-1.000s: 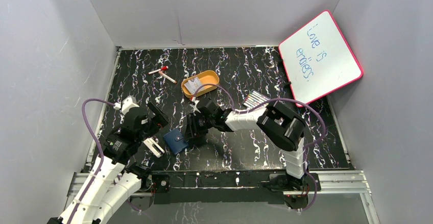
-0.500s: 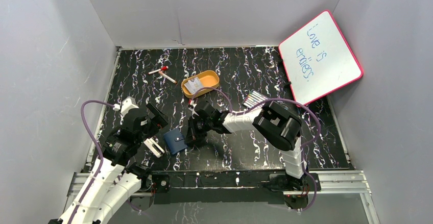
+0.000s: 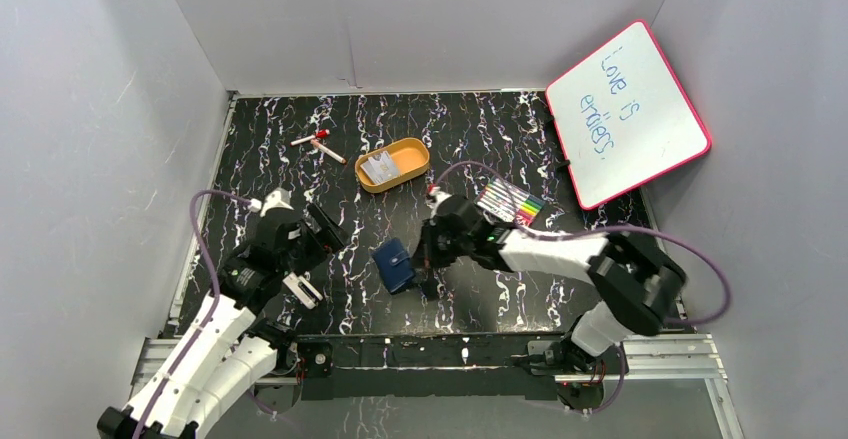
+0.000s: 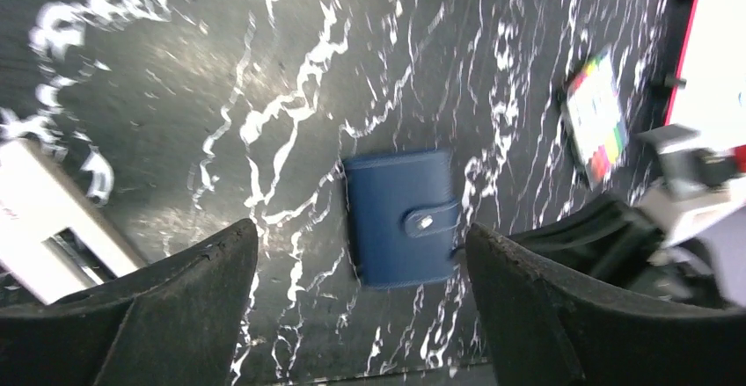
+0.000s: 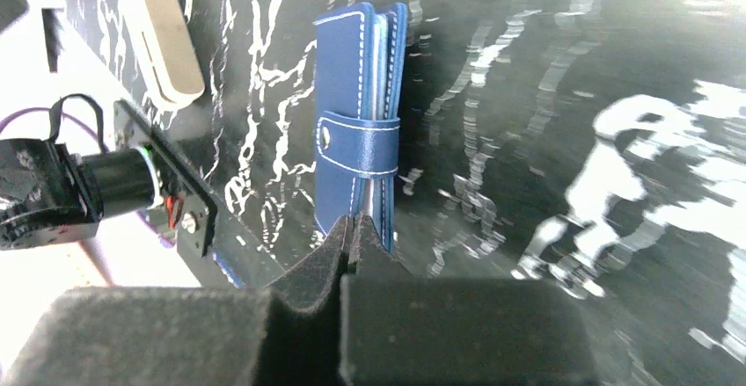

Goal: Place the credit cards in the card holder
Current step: Adjust the card holder at the center of the board, then open the card holder at the center of the board.

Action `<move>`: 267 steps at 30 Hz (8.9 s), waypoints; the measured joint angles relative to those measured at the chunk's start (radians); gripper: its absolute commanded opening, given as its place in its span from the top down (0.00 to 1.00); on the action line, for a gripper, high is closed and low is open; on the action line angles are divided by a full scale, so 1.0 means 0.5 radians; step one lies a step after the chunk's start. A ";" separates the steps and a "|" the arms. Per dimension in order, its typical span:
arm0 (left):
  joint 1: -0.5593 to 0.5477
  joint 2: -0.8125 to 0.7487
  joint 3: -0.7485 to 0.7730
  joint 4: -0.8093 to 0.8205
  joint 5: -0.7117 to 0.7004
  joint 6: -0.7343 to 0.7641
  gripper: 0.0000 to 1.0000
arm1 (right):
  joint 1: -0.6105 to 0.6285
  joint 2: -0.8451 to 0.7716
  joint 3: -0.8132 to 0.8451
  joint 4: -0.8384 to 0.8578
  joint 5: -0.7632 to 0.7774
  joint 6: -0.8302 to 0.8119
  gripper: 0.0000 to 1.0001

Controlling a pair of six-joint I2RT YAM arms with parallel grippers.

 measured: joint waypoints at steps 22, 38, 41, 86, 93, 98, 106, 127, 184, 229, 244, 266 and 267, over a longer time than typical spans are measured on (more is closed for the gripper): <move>-0.224 0.639 -0.274 0.787 0.617 -0.062 0.18 | -0.129 -0.520 -0.378 -0.266 0.207 -0.147 0.58; -0.393 1.204 -0.287 1.173 0.677 -0.146 0.33 | 0.021 -0.244 0.050 -0.539 0.530 -0.343 0.60; -0.401 1.246 -0.287 1.238 0.687 -0.167 0.39 | 0.062 -0.170 0.142 -0.578 0.610 -0.370 0.61; -0.436 1.559 -0.426 1.814 0.820 -0.392 0.92 | 0.378 0.193 0.473 -1.050 1.250 -0.401 0.76; -0.436 1.559 -0.436 1.788 0.819 -0.392 0.92 | 0.400 0.192 0.494 -1.061 1.304 -0.399 1.00; -0.436 1.543 -0.436 1.769 0.813 -0.391 0.88 | 0.400 0.191 0.494 -1.065 1.306 -0.394 1.00; -0.436 1.421 -0.443 1.772 0.803 -0.349 0.40 | 0.400 0.105 0.426 -1.079 1.291 -0.346 1.00; -0.447 1.746 -0.496 2.470 1.185 -0.603 1.00 | 0.399 0.014 0.287 -0.929 1.247 -0.185 1.00; -0.469 1.252 -0.457 1.768 0.896 -0.217 0.33 | 0.394 -0.785 -0.115 -0.585 0.915 -0.102 1.00; -0.469 1.021 -0.438 1.373 0.774 -0.054 1.00 | 0.394 -1.260 -0.166 -0.888 1.058 -0.084 0.41; -0.469 0.982 -0.352 1.237 0.610 -0.167 1.00 | 0.442 -0.610 0.153 -0.497 0.394 -0.230 0.63; -0.467 1.213 -0.354 1.377 0.517 -0.062 0.75 | 0.045 -0.196 -0.279 -0.156 0.437 -0.034 0.61; -0.465 1.225 -0.352 1.375 0.517 -0.047 0.69 | 0.042 -0.198 -0.291 -0.134 0.430 -0.027 0.61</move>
